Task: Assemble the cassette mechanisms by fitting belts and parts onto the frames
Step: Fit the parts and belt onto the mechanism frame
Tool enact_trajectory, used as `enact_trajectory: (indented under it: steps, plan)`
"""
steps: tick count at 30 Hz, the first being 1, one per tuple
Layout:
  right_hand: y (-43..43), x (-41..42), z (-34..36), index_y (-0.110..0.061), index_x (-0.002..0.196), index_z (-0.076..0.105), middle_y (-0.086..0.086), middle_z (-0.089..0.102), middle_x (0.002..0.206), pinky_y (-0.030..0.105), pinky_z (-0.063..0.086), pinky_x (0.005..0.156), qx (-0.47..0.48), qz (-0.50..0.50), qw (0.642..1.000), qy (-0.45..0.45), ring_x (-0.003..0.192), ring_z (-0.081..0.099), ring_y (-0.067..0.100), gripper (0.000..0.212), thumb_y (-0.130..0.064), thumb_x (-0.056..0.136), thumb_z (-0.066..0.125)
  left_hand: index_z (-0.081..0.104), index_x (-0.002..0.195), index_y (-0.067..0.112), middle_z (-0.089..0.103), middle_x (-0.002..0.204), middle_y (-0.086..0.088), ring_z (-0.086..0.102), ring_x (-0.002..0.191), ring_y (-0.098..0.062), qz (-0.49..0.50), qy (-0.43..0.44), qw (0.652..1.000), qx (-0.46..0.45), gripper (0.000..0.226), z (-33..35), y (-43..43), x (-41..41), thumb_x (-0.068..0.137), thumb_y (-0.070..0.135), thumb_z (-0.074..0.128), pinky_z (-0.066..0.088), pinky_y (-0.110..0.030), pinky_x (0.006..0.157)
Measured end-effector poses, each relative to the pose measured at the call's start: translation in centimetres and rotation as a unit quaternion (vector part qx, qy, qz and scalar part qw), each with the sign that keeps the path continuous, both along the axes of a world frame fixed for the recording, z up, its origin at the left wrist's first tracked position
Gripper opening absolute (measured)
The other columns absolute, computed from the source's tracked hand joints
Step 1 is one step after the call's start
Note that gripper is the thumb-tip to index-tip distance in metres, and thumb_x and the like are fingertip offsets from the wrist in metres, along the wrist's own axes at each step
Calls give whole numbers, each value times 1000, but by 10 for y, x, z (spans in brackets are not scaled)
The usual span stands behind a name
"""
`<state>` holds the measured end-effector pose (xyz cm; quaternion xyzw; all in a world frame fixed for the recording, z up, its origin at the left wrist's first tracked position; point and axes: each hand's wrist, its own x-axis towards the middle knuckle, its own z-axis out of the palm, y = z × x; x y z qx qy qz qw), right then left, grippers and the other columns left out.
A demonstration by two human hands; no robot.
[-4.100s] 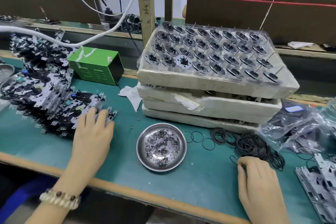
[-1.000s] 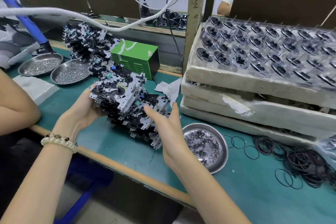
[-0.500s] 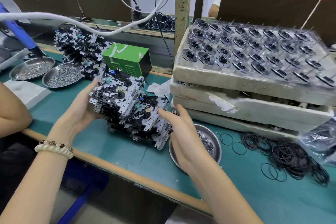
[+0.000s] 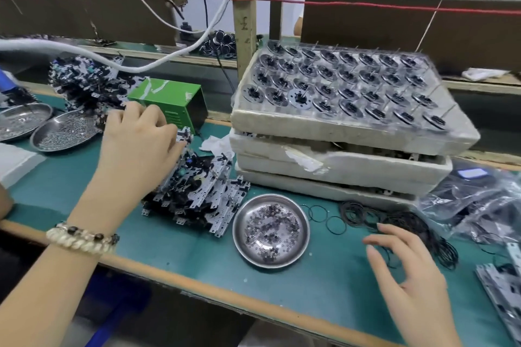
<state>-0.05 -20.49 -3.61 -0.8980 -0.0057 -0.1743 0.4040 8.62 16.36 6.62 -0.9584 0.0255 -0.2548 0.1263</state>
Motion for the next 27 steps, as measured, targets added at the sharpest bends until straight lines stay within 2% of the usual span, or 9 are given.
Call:
enact_trajectory:
  steps: [4,6,8,11,16,18,20,23,27]
  plan:
    - [-6,-9,-14,-23,83,73,-2,64,110,18,34,84,-21,-24,999,1,100,55,10,26,2,77,76,69,73,-2,65,88,-19,53,84,-38,-22,-39,999,28,37,-2,6,4,95,24,53,39,-49,74]
    - [-4,-10,-19,-23,84,73,-2,64,110,23,37,85,-24,-22,999,-8,100,57,16,22,-1,80,76,69,75,-2,67,89,-18,54,82,-38,-16,-66,997,-20,36,6,14,5,100,21,54,36,-45,70]
    - [0,-8,-22,-21,85,73,-1,64,111,24,36,88,-29,-17,999,-39,102,53,14,7,-16,86,69,69,79,-1,68,93,-18,54,83,-39,9,-87,994,-69,32,18,28,6,100,22,60,35,-45,71]
    - [4,-3,-27,-20,87,73,0,62,111,25,34,90,-47,-8,996,-69,106,49,15,28,-38,84,51,69,83,-1,68,100,-19,52,90,-43,31,-124,986,-105,31,31,40,6,100,23,61,38,-50,76]
    - [-3,8,-40,-15,85,74,9,64,106,29,35,94,-96,2,991,-95,100,57,34,46,-48,91,43,69,81,1,63,93,-17,52,94,-41,-8,-148,969,-198,36,48,31,3,102,27,55,39,-50,83]
    - [-8,9,-46,-16,82,75,7,67,100,41,43,86,-145,-22,985,-95,95,61,36,65,-59,97,28,69,76,6,58,83,-8,52,88,-36,-60,-116,955,-266,35,57,17,-2,101,29,57,41,-48,83]
    - [-17,8,-47,-18,80,77,4,69,91,46,46,79,-212,-47,971,-105,87,65,34,72,-61,98,22,66,69,13,58,80,-1,50,83,-27,-105,-64,942,-312,34,62,-4,-11,100,28,60,41,-45,81]
    - [-30,4,-51,-17,81,78,2,71,85,44,43,80,-273,-70,951,-126,80,69,32,69,-58,99,25,62,62,23,62,79,9,52,79,-12,-148,26,914,-377,38,61,-41,-30,97,36,62,37,-35,78]
    - [-40,5,-56,-16,78,79,2,73,82,40,41,86,-310,-91,929,-180,75,70,28,58,-46,100,34,62,62,26,62,80,11,55,72,-5,-220,179,830,-480,39,40,-98,-55,95,47,60,37,-22,67]
